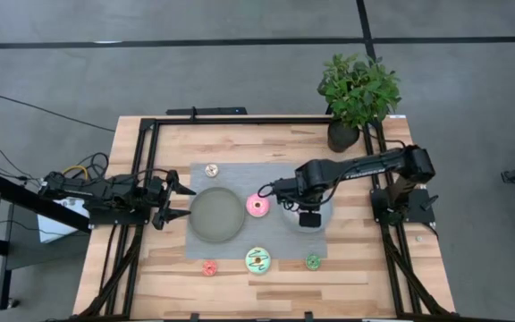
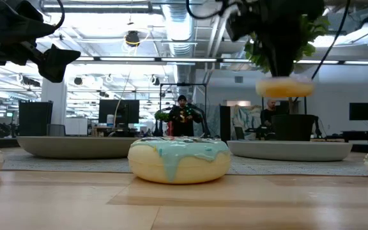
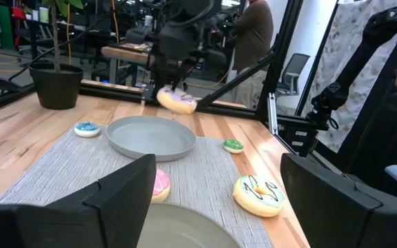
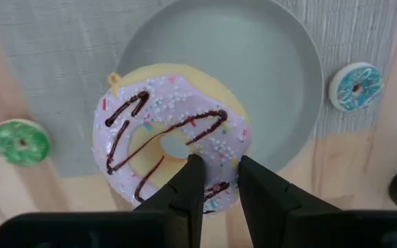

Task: Pick & Place donuts
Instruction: Put the big purple donut into the blue plate

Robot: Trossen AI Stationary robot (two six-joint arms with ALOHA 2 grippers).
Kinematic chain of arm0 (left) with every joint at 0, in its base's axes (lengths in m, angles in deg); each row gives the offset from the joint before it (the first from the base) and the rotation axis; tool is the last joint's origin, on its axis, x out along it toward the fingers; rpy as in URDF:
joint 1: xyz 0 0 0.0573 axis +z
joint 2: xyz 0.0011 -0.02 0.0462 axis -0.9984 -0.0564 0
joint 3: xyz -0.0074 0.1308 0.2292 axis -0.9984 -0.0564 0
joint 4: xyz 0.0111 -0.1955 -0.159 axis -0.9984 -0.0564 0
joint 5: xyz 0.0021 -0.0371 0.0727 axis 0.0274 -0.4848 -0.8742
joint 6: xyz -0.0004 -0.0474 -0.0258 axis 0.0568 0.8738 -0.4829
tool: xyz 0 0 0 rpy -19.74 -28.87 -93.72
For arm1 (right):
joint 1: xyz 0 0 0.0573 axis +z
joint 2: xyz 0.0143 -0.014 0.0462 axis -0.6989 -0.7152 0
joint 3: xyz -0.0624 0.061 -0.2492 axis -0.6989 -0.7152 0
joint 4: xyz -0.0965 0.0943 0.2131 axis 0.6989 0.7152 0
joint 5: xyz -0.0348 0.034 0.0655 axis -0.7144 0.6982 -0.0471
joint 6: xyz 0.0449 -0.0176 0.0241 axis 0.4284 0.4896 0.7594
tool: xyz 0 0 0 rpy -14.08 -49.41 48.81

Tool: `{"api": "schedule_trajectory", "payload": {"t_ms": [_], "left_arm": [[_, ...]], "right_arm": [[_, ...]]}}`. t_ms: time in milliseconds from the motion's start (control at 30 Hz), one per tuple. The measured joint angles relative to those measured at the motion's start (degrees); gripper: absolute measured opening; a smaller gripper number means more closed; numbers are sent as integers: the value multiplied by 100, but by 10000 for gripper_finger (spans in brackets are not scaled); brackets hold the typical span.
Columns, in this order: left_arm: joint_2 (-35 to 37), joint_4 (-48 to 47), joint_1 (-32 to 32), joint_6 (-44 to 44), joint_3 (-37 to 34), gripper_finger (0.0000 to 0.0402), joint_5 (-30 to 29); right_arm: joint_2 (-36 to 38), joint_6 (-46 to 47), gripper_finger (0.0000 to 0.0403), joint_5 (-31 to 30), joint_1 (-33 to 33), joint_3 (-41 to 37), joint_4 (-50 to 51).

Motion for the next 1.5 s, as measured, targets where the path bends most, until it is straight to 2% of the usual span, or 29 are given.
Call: {"api": "schedule_trajectory", "payload": {"t_ms": [300, 667, 1500], "left_arm": [[0, 0, 2, 2, -1, 304, -4], [0, 0, 0, 10, 0, 304, -12], [0, 2, 2, 186, -1, 304, -19]], "right_arm": [[464, 5, 77, 39, -344, -1214, -1046], [408, -178, 77, 159, -704, -1993, -1795], [394, -401, 77, 138, -1055, -2057, -2089]]}}
